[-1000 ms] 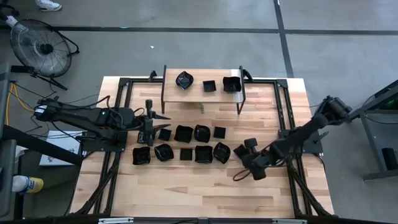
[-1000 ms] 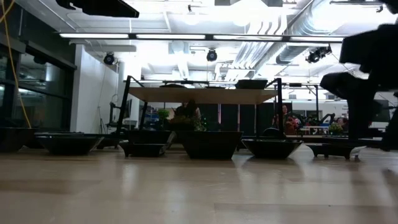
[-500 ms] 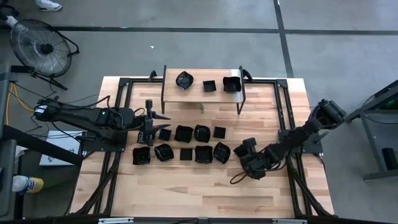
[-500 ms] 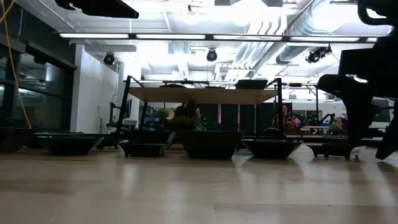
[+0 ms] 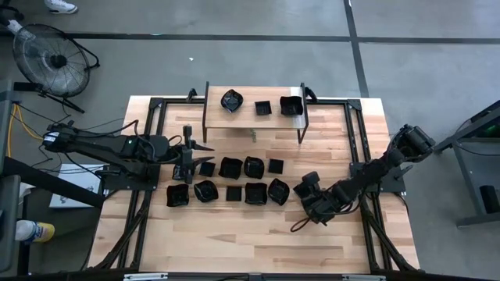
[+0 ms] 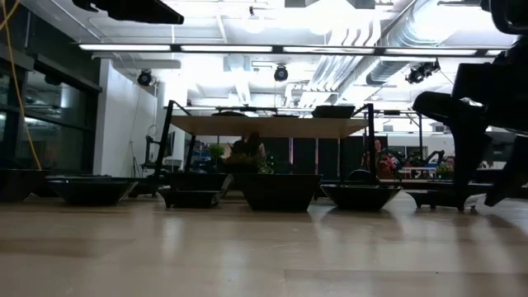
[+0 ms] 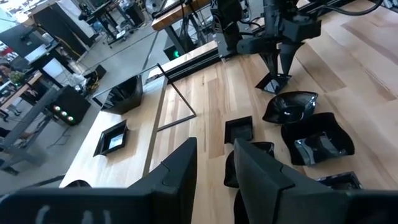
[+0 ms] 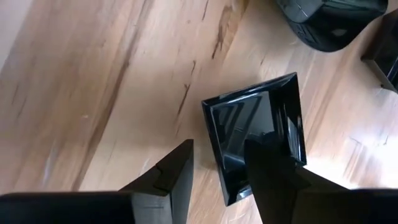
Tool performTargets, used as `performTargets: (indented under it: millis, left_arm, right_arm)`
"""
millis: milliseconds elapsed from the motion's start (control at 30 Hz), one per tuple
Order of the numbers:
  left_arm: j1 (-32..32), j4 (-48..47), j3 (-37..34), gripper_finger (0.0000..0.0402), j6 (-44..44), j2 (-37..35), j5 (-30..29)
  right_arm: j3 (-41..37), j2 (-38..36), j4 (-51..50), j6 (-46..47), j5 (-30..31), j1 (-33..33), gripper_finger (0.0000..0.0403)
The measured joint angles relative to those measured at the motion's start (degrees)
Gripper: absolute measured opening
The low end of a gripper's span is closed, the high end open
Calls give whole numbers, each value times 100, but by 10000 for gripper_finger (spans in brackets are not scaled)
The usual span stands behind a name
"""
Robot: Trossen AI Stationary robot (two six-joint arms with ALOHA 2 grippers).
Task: Pick & Place Mini shaped plates
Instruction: Stack the square plate on top of the other square plate on the shelf
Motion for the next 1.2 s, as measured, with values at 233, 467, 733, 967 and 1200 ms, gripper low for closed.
performTargets:
  millis: [233, 467, 733, 967, 1200]
  left_arm:
    - [2, -4, 0, 103, -20, 0, -1]
    - [2, -2, 0, 103, -24, 0, -1]
    - [2, -2, 0, 103, -46, 0, -1]
    - [2, -7, 0, 103, -125, 0, -1]
    - [2, -81, 0, 103, -170, 0, -3]
  right_arm:
    - [2, 95, 61, -240, 8, 0, 136]
    - [28, 317, 118, -189, 152, 9, 134]
    - [28, 286, 79, -192, 138, 4, 97]
    - [22, 286, 63, -193, 109, 2, 51]
    - [15, 286, 39, -235, 113, 0, 10]
